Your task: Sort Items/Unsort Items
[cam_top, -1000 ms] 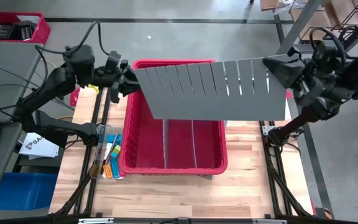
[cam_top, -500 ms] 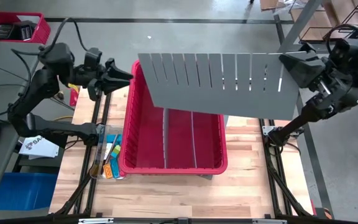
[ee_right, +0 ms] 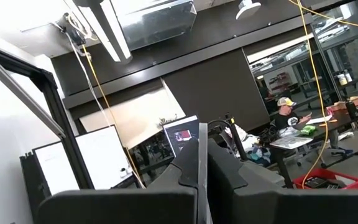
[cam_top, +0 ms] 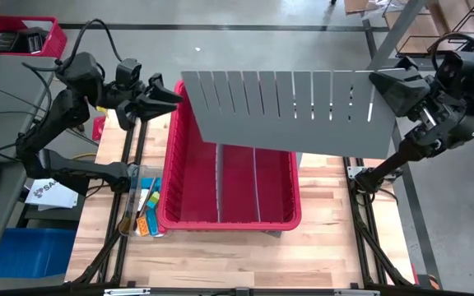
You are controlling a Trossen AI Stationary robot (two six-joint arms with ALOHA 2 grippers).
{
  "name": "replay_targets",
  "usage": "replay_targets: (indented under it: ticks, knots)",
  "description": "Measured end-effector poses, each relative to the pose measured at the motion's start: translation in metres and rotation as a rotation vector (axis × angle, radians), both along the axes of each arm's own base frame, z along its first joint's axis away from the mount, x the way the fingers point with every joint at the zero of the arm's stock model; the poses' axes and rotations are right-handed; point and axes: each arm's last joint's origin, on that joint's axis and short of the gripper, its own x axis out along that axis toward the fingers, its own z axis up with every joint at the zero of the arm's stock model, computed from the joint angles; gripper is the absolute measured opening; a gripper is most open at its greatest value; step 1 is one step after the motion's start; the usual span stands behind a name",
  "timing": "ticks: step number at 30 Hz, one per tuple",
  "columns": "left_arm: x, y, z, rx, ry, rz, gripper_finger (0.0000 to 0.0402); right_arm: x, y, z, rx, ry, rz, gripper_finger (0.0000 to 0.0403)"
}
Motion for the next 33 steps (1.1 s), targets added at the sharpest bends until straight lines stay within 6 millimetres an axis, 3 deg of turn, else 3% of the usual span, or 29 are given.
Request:
replay_targets:
  ticks: [7, 27, 33]
  knots:
    - [0.004, 0.001, -0.002, -0.011, 0.011, -0.005, 0.0194, 0.000, 0.000, 0.001, 0.001, -0.006, -0.001, 0.0000]
    - [0.046, 0.013, -0.008, 0.004, -0.012, -0.103, 0.0194, 0.009, 0.003, 0.000, -0.021, -0.011, -0.017, 0.0000]
    - [0.061, 0.014, -0.012, 0.077, -0.035, -0.170, 0.0181, 0.013, 0.004, -0.001, -0.025, -0.005, -0.027, 0.0000]
